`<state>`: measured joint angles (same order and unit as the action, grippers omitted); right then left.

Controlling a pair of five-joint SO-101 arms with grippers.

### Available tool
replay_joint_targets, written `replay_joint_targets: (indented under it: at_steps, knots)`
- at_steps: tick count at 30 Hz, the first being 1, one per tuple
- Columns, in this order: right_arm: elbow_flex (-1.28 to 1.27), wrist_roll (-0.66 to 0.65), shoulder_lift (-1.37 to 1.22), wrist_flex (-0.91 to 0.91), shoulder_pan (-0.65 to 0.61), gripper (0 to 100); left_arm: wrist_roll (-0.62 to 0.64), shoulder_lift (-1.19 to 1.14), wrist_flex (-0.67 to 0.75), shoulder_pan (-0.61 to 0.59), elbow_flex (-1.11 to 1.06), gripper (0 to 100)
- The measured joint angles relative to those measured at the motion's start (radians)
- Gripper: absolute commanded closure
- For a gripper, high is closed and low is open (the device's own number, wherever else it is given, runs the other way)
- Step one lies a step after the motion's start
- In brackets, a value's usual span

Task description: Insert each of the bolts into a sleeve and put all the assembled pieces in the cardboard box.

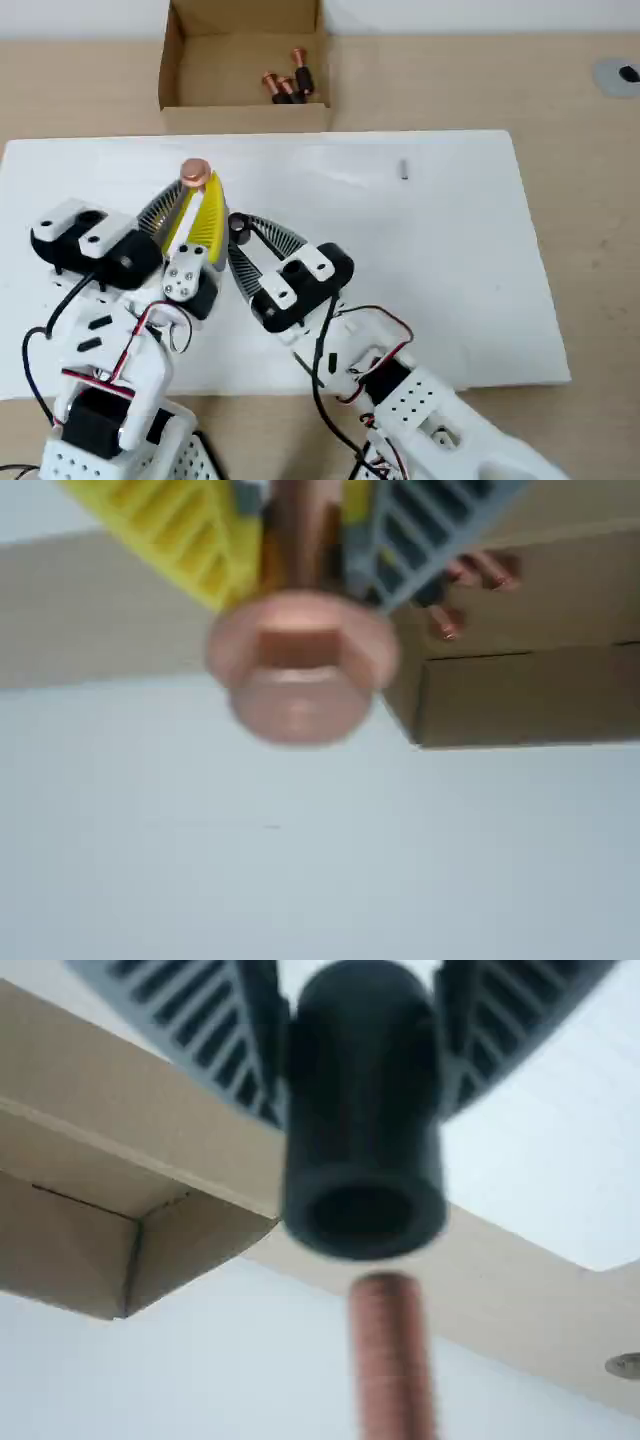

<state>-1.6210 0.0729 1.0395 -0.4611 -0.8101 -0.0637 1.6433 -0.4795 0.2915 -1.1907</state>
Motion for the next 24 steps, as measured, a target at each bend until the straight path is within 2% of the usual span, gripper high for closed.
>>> replay_joint_targets:
  at_steps: [24]
  knots:
    - [-0.04,0.0,0.0,0.0,0.0,98.8,0.028,0.0,-0.006,0.034,-0.008,99]
